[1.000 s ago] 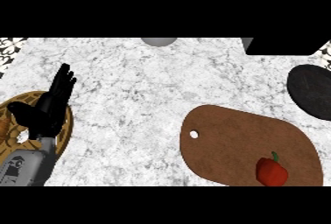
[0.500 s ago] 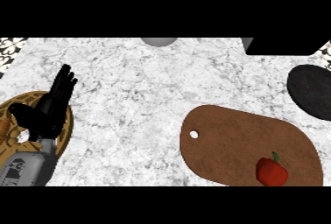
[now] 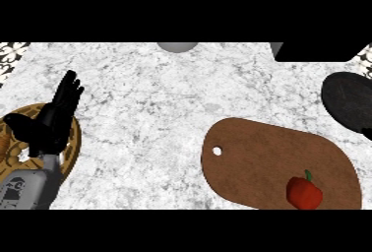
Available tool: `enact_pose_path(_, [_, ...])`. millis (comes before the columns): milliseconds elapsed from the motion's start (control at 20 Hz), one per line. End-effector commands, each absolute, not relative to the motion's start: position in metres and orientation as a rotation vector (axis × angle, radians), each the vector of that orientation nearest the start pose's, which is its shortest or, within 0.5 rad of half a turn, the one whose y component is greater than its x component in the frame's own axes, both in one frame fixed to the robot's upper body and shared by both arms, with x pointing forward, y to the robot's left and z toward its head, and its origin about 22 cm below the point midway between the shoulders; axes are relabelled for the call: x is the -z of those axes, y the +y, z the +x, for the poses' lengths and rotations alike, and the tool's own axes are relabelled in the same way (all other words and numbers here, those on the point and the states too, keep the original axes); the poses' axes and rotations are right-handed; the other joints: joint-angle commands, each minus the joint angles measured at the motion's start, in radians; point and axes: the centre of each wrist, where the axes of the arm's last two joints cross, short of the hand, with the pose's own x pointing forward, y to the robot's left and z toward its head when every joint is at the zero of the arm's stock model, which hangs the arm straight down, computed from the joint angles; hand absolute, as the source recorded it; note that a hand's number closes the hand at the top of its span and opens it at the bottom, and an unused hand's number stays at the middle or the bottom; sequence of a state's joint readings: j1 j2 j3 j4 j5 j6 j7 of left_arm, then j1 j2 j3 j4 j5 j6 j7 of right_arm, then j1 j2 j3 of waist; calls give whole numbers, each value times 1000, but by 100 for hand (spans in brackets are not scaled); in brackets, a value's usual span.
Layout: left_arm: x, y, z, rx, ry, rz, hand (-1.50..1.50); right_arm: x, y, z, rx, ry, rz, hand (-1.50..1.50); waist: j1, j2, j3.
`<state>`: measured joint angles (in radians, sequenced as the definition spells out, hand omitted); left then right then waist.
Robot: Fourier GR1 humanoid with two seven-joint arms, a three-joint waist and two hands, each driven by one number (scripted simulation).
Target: Pick the bell pepper from the cutting board and place it in the pan
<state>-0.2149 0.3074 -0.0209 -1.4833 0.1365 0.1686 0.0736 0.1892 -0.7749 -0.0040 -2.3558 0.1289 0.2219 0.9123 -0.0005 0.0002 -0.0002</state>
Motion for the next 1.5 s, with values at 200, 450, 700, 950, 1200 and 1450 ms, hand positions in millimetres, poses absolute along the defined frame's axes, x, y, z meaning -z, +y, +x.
enact_pose_path(200, [-42,279,288,46,-1618,208,0,-167,-294,169,-832,-1028,-650,-150,-2,-1,0])
enact_pose_path(450, [-49,278,295,48,-1641,193,0,-162,-293,173,-882,-993,-674,-150,-3,-1,0])
enact_pose_path(700, [-56,288,306,38,-1620,202,0,-132,-250,176,-914,-960,-700,-150,1,0,0])
enact_pose_path(950, [-54,277,295,41,-1614,200,0,-148,-263,185,-991,-828,-769,-150,1,-1,0])
enact_pose_path(1200, [-67,282,295,64,-1600,203,0,-101,-263,189,-1033,-755,-755,-150,0,-1,1])
enact_pose_path(1450, [-63,271,292,45,-1631,196,0,-100,-255,212,-1007,-763,-719,-150,1,-1,0])
